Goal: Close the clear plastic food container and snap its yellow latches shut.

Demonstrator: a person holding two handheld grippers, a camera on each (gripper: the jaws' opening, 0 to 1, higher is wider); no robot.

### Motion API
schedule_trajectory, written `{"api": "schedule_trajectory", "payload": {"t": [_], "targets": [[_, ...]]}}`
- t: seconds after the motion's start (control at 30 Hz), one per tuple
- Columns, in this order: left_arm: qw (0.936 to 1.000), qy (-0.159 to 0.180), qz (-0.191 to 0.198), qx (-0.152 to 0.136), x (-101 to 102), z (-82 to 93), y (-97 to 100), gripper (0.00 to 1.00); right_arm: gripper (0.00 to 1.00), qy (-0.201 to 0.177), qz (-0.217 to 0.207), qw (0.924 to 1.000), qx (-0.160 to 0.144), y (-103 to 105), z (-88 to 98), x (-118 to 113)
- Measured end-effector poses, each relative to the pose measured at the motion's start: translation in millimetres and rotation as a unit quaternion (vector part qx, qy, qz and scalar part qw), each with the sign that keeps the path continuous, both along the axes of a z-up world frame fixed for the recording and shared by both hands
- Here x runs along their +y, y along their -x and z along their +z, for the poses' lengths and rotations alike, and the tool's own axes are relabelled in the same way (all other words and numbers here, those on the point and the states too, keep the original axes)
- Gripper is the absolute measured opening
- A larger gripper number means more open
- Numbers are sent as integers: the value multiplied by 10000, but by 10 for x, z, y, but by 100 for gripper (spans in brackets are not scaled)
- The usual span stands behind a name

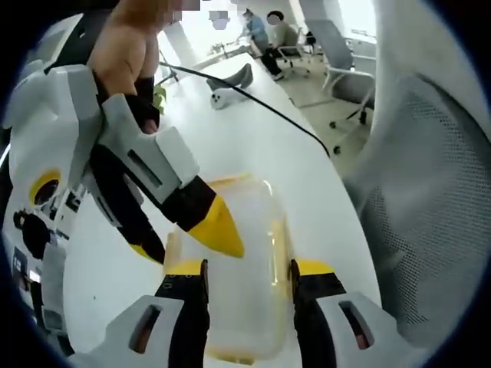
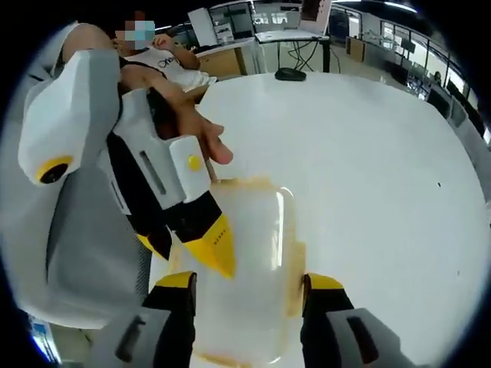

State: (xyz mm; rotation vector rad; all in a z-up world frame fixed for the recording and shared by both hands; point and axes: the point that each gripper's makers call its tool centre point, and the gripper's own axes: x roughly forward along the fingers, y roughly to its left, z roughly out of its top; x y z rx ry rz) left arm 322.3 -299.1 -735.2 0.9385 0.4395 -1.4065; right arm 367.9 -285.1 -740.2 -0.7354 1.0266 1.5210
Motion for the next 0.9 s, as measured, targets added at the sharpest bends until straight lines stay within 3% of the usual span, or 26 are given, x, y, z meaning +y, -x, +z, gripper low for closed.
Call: {"api": "schedule_trajectory", "payload": {"t": [0.27, 0.57, 0.9], "targets": [[9999, -64, 36, -90, -37, -16, -14, 43, 55, 109, 1, 9999, 96, -4, -21, -5], [9993, -229, 143, 264, -48, 12, -47, 41, 54, 220, 86, 9996, 148, 12, -32, 2], [9976, -521, 282, 359, -52, 2, -63, 39, 52, 424, 129, 9988, 205, 20, -50, 7]]}}
